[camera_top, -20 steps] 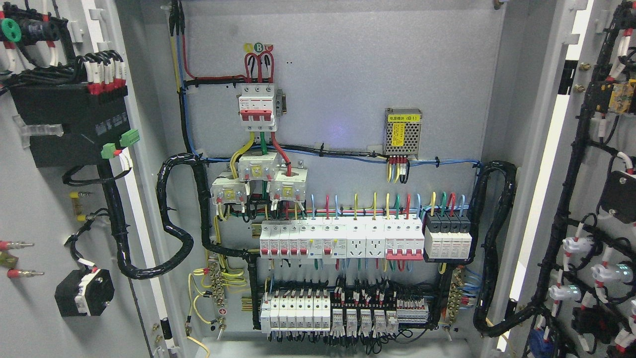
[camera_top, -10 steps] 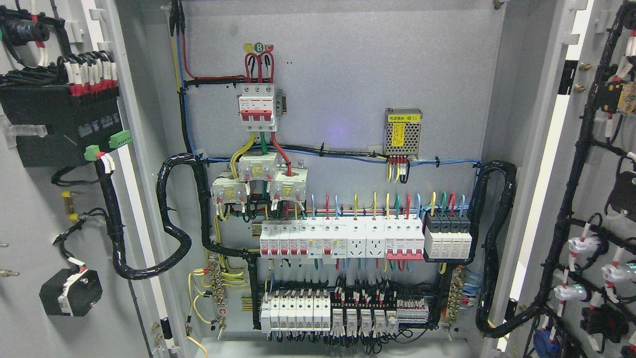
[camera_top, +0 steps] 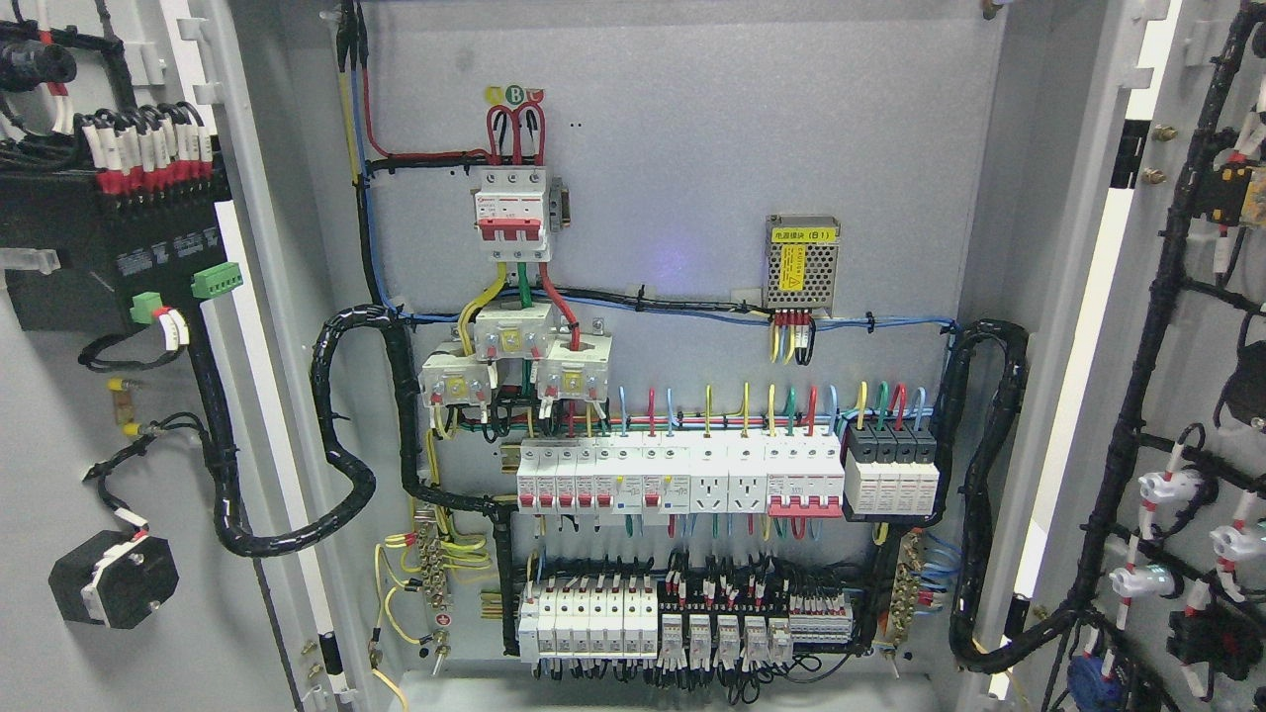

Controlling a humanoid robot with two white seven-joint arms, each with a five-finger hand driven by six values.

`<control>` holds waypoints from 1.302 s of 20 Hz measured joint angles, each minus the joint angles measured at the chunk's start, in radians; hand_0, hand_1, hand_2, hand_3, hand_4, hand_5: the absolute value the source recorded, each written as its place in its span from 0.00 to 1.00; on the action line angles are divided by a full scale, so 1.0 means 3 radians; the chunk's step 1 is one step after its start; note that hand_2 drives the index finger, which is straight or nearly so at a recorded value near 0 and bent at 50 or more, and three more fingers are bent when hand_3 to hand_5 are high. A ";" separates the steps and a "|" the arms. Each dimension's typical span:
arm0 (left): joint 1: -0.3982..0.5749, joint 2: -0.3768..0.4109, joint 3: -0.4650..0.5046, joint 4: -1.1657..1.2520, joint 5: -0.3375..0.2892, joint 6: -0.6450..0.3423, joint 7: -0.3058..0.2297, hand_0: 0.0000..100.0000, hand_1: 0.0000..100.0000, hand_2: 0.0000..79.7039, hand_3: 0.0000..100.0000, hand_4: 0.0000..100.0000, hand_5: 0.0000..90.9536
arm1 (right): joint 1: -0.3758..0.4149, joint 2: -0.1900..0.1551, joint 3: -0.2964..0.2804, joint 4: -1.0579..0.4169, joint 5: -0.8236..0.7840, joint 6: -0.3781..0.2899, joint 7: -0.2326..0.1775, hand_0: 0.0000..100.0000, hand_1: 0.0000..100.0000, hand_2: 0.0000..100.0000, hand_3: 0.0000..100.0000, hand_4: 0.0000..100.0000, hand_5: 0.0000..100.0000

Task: Open door with both hands

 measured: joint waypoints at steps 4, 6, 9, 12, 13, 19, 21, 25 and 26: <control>-0.0006 0.0015 0.0073 0.0094 0.0066 0.0000 -0.0001 0.00 0.00 0.00 0.00 0.03 0.00 | 0.0002 -0.0084 -0.0010 0.0010 -0.0018 -0.0034 0.0008 0.00 0.00 0.00 0.00 0.00 0.00; -0.0014 0.0024 0.0107 0.0136 0.0095 0.0000 -0.0002 0.00 0.00 0.00 0.00 0.03 0.00 | 0.0002 -0.0120 -0.0019 0.0021 -0.0024 -0.0046 0.0009 0.00 0.00 0.00 0.00 0.00 0.00; -0.0046 0.0035 0.0151 0.0205 0.0130 0.0000 -0.0003 0.00 0.00 0.00 0.00 0.03 0.00 | 0.0000 -0.0164 -0.0046 0.0040 -0.0030 -0.0070 0.0009 0.00 0.00 0.00 0.00 0.00 0.00; -0.0086 0.0049 0.0181 0.0277 0.0170 0.0000 -0.0011 0.00 0.00 0.00 0.00 0.03 0.00 | -0.0003 -0.0194 -0.0074 0.0053 -0.0034 -0.0077 0.0009 0.00 0.00 0.00 0.00 0.00 0.00; -0.0103 0.0057 0.0190 0.0299 0.0186 0.0000 -0.0011 0.00 0.00 0.00 0.00 0.03 0.00 | -0.0005 -0.0202 -0.0082 0.0058 -0.0035 -0.0081 0.0010 0.00 0.00 0.00 0.00 0.00 0.00; -0.0227 0.0108 0.0234 0.0456 0.0282 0.0000 -0.0005 0.00 0.00 0.00 0.00 0.03 0.00 | -0.0017 -0.0243 -0.0122 0.0091 -0.0038 -0.0123 0.0010 0.00 0.00 0.00 0.00 0.00 0.00; -0.0275 0.0127 0.0244 0.0507 0.0322 0.0000 0.0001 0.00 0.00 0.00 0.00 0.03 0.00 | -0.0023 -0.0255 -0.0131 0.0114 -0.0038 -0.0130 0.0012 0.00 0.00 0.00 0.00 0.00 0.00; -0.0388 0.0168 0.0260 0.0599 0.0387 0.0000 0.0004 0.00 0.00 0.00 0.00 0.03 0.00 | -0.0031 -0.0273 -0.0145 0.0156 -0.0039 -0.0142 0.0089 0.00 0.00 0.00 0.00 0.00 0.00; -0.0414 0.0176 0.0265 0.0619 0.0402 0.0000 0.0004 0.00 0.00 0.00 0.00 0.03 0.00 | -0.0033 -0.0275 -0.0150 0.0166 -0.0040 -0.0143 0.0099 0.00 0.00 0.00 0.00 0.00 0.00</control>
